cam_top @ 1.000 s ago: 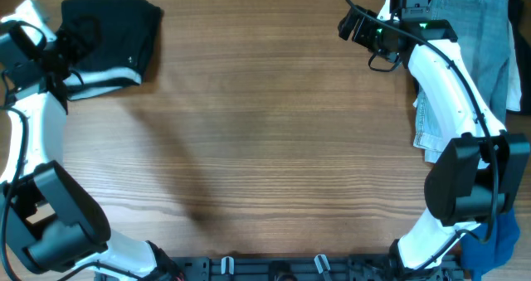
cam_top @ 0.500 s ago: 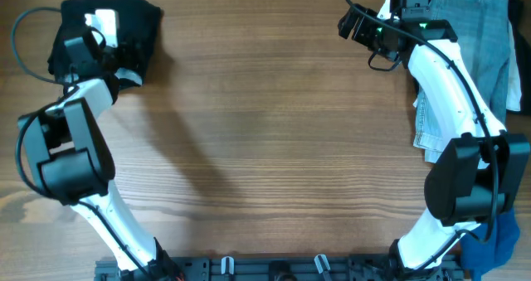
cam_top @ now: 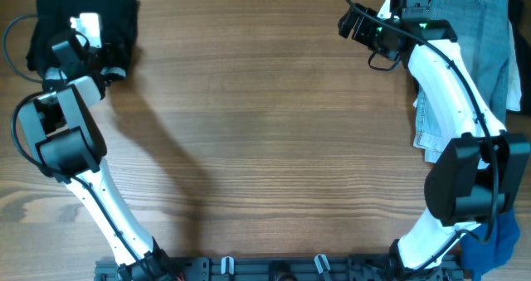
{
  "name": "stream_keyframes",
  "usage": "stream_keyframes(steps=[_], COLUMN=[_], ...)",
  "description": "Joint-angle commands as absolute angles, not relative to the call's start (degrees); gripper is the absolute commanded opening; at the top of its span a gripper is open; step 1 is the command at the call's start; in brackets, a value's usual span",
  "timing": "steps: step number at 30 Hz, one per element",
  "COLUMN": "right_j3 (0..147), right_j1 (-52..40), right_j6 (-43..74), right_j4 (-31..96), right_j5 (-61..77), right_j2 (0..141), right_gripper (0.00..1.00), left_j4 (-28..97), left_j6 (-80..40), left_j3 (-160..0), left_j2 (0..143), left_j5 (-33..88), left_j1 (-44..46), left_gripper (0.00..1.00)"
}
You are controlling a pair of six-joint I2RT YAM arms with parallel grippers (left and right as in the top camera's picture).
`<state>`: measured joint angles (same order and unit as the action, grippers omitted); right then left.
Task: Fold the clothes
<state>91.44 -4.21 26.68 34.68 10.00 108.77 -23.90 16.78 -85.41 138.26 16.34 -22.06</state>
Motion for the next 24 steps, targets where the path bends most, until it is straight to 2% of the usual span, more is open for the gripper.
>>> stream_keyframes(steps=[1,5,14,17,19,24], right_j3=[91.37,91.37,91.37,91.5,92.2,94.24], right_j1=[-4.6,-4.6,-4.64,-4.64,-4.64,-4.64], right_j6=[25.63,25.65,25.47,24.4,16.4,7.42], right_j4=[34.46,34.09,33.63,30.44,26.0,21.39], right_j5=[8.88,8.91,8.86,5.98,5.72,5.72], right_j2=[108.47,109.03,110.43,110.37,109.4,99.22], right_gripper=[1.0,1.0,0.99,1.0,1.0,1.0], left_j4=[-22.92,-21.78,-17.67,-19.0,-18.06,-5.58], left_j6=[17.96,26.35,26.65,14.46,8.12,2.02], left_j3=[-87.18,-87.39,-87.39,-87.46,-87.46,-87.46], left_j2=[141.58,141.58,141.58,138.3,133.05,114.74], left_j5=[14.09,14.02,14.28,13.89,14.11,14.06], left_j1=[-22.37,-20.8,-17.58,-17.15,-17.37,-17.3], left_gripper=[1.0,1.0,1.0,1.0,1.0,1.0])
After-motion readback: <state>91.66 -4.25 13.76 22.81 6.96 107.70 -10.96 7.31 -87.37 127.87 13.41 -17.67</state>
